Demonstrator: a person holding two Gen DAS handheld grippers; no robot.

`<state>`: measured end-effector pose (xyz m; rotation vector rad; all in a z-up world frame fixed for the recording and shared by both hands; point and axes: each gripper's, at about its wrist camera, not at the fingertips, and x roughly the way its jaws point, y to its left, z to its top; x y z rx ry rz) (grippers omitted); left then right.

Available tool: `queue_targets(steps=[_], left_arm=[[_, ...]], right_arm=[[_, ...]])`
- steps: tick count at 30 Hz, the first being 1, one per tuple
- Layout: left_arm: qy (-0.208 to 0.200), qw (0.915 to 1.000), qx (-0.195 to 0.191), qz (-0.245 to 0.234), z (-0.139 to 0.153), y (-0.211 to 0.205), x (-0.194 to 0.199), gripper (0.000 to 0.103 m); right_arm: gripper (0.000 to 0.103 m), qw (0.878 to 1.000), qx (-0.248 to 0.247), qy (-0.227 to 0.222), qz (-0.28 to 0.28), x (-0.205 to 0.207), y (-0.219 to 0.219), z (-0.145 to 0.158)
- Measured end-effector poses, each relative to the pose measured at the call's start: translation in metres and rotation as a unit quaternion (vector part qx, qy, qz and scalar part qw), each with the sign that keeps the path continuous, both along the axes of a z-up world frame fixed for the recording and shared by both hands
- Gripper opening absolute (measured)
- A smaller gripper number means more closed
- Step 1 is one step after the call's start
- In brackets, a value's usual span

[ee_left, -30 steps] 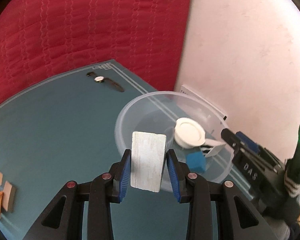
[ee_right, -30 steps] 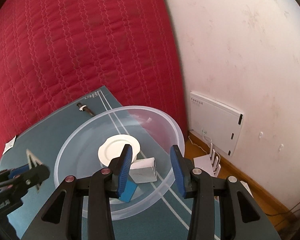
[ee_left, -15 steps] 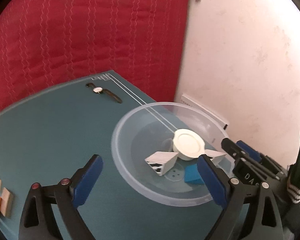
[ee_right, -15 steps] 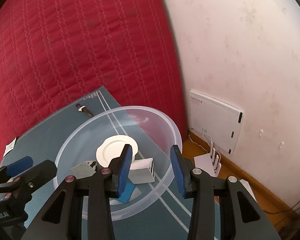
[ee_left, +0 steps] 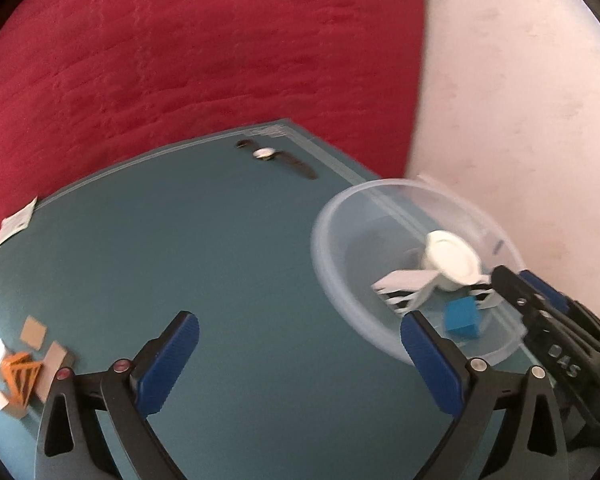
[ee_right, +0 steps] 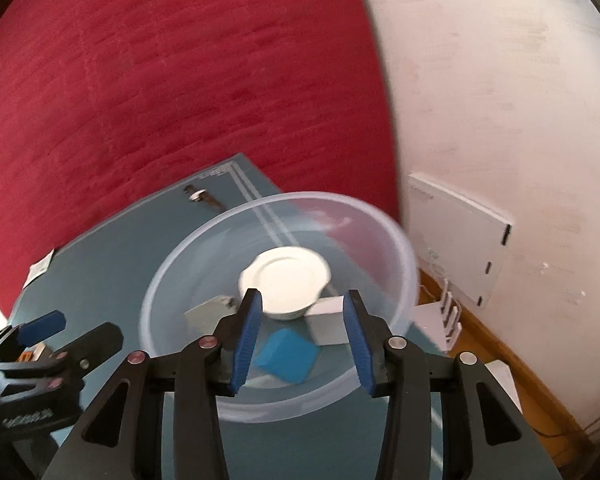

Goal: Organize rigid objects
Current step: 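Open both grippers in the bowl and move them back to the blocks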

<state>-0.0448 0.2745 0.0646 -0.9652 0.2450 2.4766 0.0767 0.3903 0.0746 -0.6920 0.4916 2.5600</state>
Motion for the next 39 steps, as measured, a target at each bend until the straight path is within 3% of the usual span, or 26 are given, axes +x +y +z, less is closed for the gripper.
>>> queue_targets(steps=[7, 17, 27, 39], left_arm=[[-0.029, 0.9979, -0.001, 0.058, -0.010, -0.037, -0.011, 0.103], [-0.029, 0.9959, 0.001, 0.085, -0.005, -0.073, -0.006, 0.103], [-0.013, 0.9929, -0.006, 0.118, 0.001, -0.114, -0.001, 0.103], [0.000, 0.9816, -0.011, 0.191, 0.005, -0.194, 0.002, 0.103]], right_arm=[[0.048, 0.998, -0.010, -0.009, 0.065, -0.007, -0.030, 0.001], [0.049, 0.988, 0.013, -0.018, 0.150, -0.009, -0.081, 0.000], [0.049, 0.977, -0.007, -0.045, 0.208, -0.013, -0.117, -0.010], [0.049, 0.970, -0.013, -0.056, 0.236, -0.025, -0.148, -0.010]])
